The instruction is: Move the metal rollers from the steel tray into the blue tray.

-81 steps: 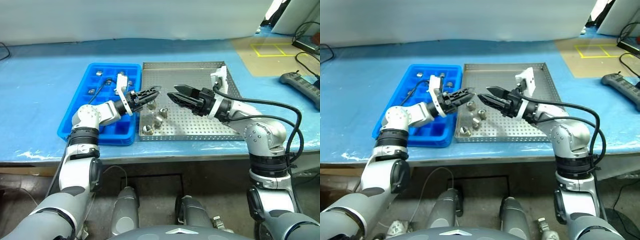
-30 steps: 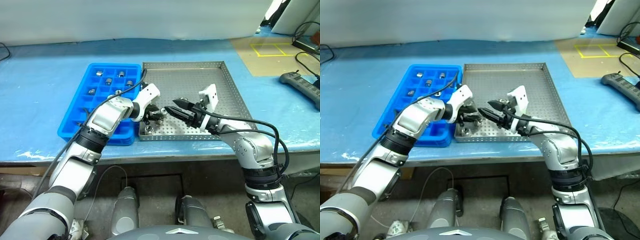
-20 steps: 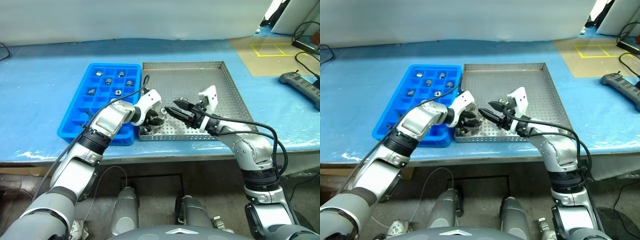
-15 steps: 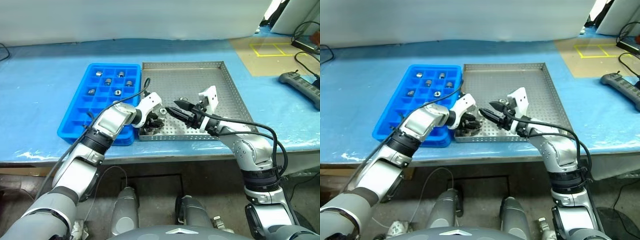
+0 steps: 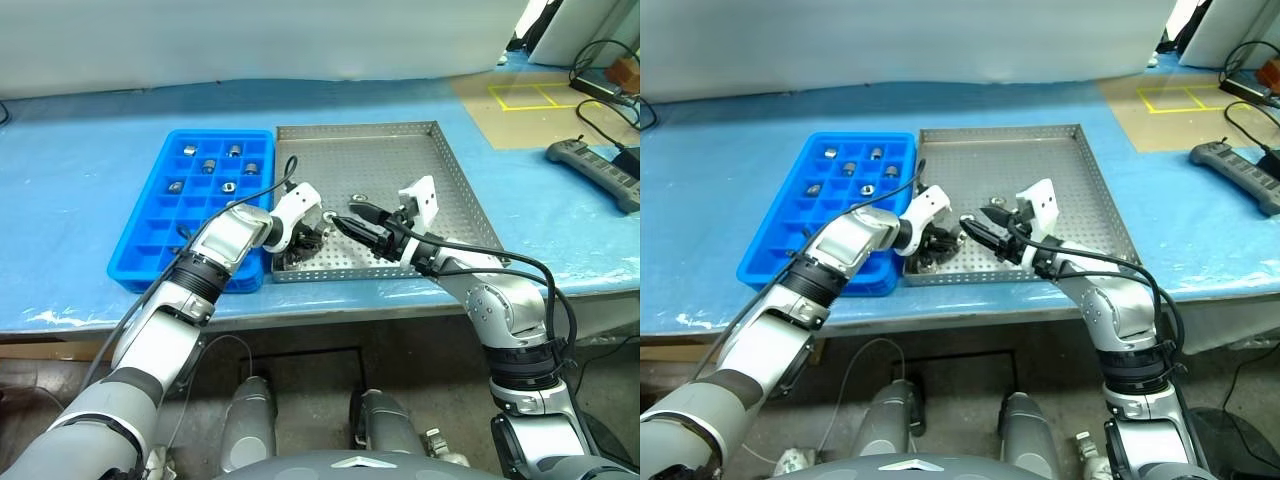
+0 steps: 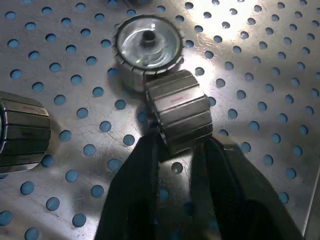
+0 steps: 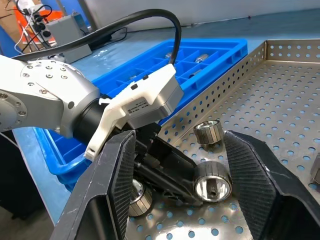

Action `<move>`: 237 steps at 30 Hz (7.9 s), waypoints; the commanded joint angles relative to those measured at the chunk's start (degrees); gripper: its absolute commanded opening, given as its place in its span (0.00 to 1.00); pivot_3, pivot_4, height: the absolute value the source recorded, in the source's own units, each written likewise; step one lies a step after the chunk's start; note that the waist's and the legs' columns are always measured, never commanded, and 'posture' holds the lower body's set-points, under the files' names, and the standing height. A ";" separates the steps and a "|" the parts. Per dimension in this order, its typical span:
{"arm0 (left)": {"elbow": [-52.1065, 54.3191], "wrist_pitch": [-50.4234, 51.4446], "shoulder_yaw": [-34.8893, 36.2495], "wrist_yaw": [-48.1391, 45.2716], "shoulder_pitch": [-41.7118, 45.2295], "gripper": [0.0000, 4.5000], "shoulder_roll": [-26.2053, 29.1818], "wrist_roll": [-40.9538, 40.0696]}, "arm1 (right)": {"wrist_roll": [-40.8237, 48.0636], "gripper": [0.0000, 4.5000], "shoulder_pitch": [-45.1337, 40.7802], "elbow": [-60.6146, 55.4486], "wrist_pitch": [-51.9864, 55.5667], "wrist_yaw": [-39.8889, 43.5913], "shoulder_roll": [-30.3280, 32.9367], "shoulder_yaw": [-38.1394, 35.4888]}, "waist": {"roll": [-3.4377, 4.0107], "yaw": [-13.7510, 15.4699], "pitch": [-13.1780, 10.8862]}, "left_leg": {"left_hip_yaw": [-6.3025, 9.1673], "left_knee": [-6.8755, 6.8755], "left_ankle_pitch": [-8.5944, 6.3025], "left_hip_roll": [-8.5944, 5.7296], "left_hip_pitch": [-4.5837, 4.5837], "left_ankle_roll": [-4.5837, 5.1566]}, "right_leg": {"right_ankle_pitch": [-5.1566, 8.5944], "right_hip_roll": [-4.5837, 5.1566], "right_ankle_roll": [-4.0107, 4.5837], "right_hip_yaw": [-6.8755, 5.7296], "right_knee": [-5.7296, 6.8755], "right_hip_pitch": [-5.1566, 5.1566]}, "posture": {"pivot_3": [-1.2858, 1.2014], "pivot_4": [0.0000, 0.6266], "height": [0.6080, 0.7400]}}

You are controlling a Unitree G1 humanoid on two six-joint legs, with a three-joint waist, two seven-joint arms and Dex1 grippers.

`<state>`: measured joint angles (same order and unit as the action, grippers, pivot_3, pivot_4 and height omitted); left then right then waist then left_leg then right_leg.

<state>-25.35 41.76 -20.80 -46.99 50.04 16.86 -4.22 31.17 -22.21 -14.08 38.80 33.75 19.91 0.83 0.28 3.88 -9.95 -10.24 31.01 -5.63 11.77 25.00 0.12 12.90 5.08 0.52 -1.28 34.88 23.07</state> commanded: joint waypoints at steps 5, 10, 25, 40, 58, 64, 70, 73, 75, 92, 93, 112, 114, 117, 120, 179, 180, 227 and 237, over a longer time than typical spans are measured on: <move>-2.96 -2.07 -0.03 1.07 -0.05 0.18 0.92 2.87 | -0.68 0.64 -1.40 -0.94 -1.86 0.62 0.08 0.04 | 0.00 -0.07 0.00 | 0.00 -0.01 -0.01 0.00 0.00 0.02 | 0.00 0.00 0.00 0.01 -0.03 0.01 | 0.45 0.24 1.00; -3.47 -2.37 0.51 1.07 -0.14 0.18 0.65 2.84 | -1.20 0.64 -1.75 -0.21 -2.32 0.95 -0.11 0.43 | 0.01 -0.20 0.01 | 0.01 -0.01 -0.02 0.00 -0.03 0.02 | 0.00 -0.01 0.00 0.02 -0.02 0.01 | 0.45 0.24 1.00; 1.75 -12.37 11.87 -9.07 1.43 0.18 2.69 -7.81 | 0.49 0.64 -4.05 -0.22 -1.90 3.52 0.40 -0.39 | 0.02 0.11 0.00 | -0.01 -0.04 -0.07 -0.02 0.24 0.11 | 0.01 0.00 0.02 0.01 -0.09 0.23 | 0.46 0.24 1.00; 9.41 -15.25 16.69 -24.75 -5.73 0.18 8.31 -18.71 | 14.37 0.64 -6.48 -2.57 8.82 9.59 6.08 -4.18 | 0.07 1.70 -0.04 | -0.12 -0.07 -0.07 -0.04 0.20 0.10 | 0.03 0.06 0.06 -0.03 -0.08 0.19 | 0.47 0.24 1.00; 15.73 -16.84 16.52 -22.59 -8.37 0.18 6.72 -20.03 | 26.21 0.64 -8.36 5.86 13.14 0.57 1.15 -15.12 | 0.09 1.66 -0.05 | -0.15 -0.08 -0.06 -0.04 0.20 0.09 | 0.04 0.06 0.06 0.00 -0.07 0.22 | 0.47 0.24 1.00; 15.42 -17.65 16.02 -22.37 -8.92 0.18 6.58 -19.50 | 24.86 0.64 -8.23 6.16 12.86 -1.16 0.23 -13.80 | 0.09 1.56 -0.05 | -0.16 -0.09 -0.02 0.01 0.18 0.02 | 0.04 0.01 0.06 -0.01 -0.05 0.24 | 0.47 0.24 1.00; 14.89 -18.34 15.69 -22.09 -9.03 0.18 6.38 -19.08 | 24.25 0.64 -8.48 6.19 12.61 -3.12 -1.22 -13.19 | 0.09 1.62 -0.05 | -0.16 -0.09 0.07 0.00 0.19 -0.12 | 0.04 0.02 0.06 0.00 -0.05 0.24 | 0.47 0.24 1.00; 14.47 -18.57 15.57 -21.66 -8.71 0.18 6.13 -18.61 | 25.34 0.64 -8.83 5.48 13.44 -3.97 -2.18 -13.00 | 0.09 1.59 -0.05 | -0.16 -0.09 0.08 -0.01 0.19 -0.14 | 0.04 0.03 0.06 0.00 -0.05 0.24 | 0.47 0.24 1.00; 14.36 -18.53 15.59 -21.48 -8.56 0.18 5.94 -18.50 | 25.34 0.64 -8.98 5.25 13.68 -4.41 -2.66 -12.61 | 0.09 1.58 -0.05 | -0.16 -0.09 0.08 0.00 0.19 -0.15 | 0.04 0.02 0.06 0.00 -0.04 0.24 | 0.47 0.24 1.00; 14.39 -18.76 15.42 -20.83 -9.14 0.18 5.36 -18.12 | 20.35 0.99 -10.40 7.20 11.96 -6.15 -4.14 -10.29 | 0.09 1.57 -0.05 | -0.15 -0.09 0.11 0.00 0.19 -0.19 | 0.03 0.02 0.05 -0.01 -0.02 0.24 | 0.47 0.24 1.00; 14.20 -18.85 15.40 -20.85 -9.15 0.18 5.32 -18.08 | 19.95 0.99 -10.22 7.13 11.54 -6.05 -4.09 -10.16 | 0.09 1.57 -0.05 | -0.15 -0.09 0.11 0.00 0.19 -0.19 | 0.03 0.02 0.05 -0.01 -0.02 0.24 | 0.47 0.24 1.00; 13.30 -19.33 15.02 -20.87 -9.21 0.18 5.25 -17.68 | 17.14 0.32 -10.00 8.81 8.56 -5.79 -5.14 -10.74 | 0.09 1.57 -0.05 | -0.15 -0.08 0.12 -0.01 0.19 -0.20 | 0.03 0.02 0.05 -0.01 -0.01 0.24 | 0.48 0.24 1.00; 13.79 -19.00 14.92 -20.62 -9.24 0.18 5.14 -17.85 | 18.11 0.31 -9.93 7.93 9.45 -5.06 -5.18 -10.91 | 0.09 1.58 -0.05 | -0.15 -0.08 0.11 -0.01 0.19 -0.20 | 0.03 0.02 0.05 -0.01 0.00 0.24 | 0.48 0.24 1.00; 14.09 -18.63 14.94 -20.22 -9.14 0.18 4.96 -17.99 | 16.12 0.31 -10.09 8.20 9.53 -5.65 -4.69 -9.84 | 0.09 1.57 -0.05 | -0.16 -0.08 0.11 -0.01 0.19 -0.19 | 0.03 0.02 0.05 -0.01 0.00 0.24 | 0.48 0.24 1.00; 14.21 -18.55 14.93 -20.06 -9.10 0.18 4.91 -18.02 | 16.06 0.31 -10.05 8.57 9.22 -4.55 -4.60 -9.60 | 0.09 1.57 -0.05 | -0.15 -0.08 0.11 0.00 0.19 -0.19 | 0.03 0.02 0.05 -0.01 0.00 0.24 | 0.48 0.24 1.00; 10.49 -22.02 14.87 -21.65 -9.20 0.18 8.48 -15.30 | -16.51 0.99 -16.79 21.41 -16.47 32.64 14.35 20.39 | 0.09 1.60 -0.04 | -0.06 0.20 -0.05 0.02 0.15 0.08 | 0.03 0.04 0.06 0.00 0.26 0.18 | 0.50 0.24 1.00; 10.86 -21.71 14.96 -21.22 -9.46 0.18 8.49 -15.30 | -17.76 0.99 -18.50 23.77 -18.03 33.23 13.76 20.78 | 0.08 1.60 -0.04 | -0.06 0.22 -0.05 0.02 0.15 0.09 | 0.03 0.04 0.07 0.00 0.29 0.18 | 0.50 0.24 1.00; 18.65 -17.64 15.47 -13.35 -15.40 0.18 6.13 -16.96 | -31.43 0.39 -32.55 55.04 -31.45 49.29 3.19 18.05 | 0.09 1.72 -0.05 | 0.01 0.53 -0.13 0.08 0.22 0.24 | 0.21 0.04 0.36 -0.07 0.75 0.27 | 0.52 0.24 1.00; 19.14 -16.86 16.05 -13.44 -15.18 0.18 5.41 -18.14 | -24.90 0.39 -26.00 28.37 -15.28 47.22 10.61 11.95 | 0.06 2.13 -0.06 | 0.02 0.45 -0.14 0.08 0.22 0.25 | 0.21 0.03 0.36 -0.07 0.68 0.28 | 0.52 0.24 1.00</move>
<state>-7.93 24.98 -6.07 -60.33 33.84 22.25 -20.78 2.95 -49.01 20.86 20.50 80.77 28.89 15.95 0.34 6.01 -10.01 -10.22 31.46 -5.76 11.84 25.23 0.37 13.12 5.12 0.88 -1.35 35.53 23.34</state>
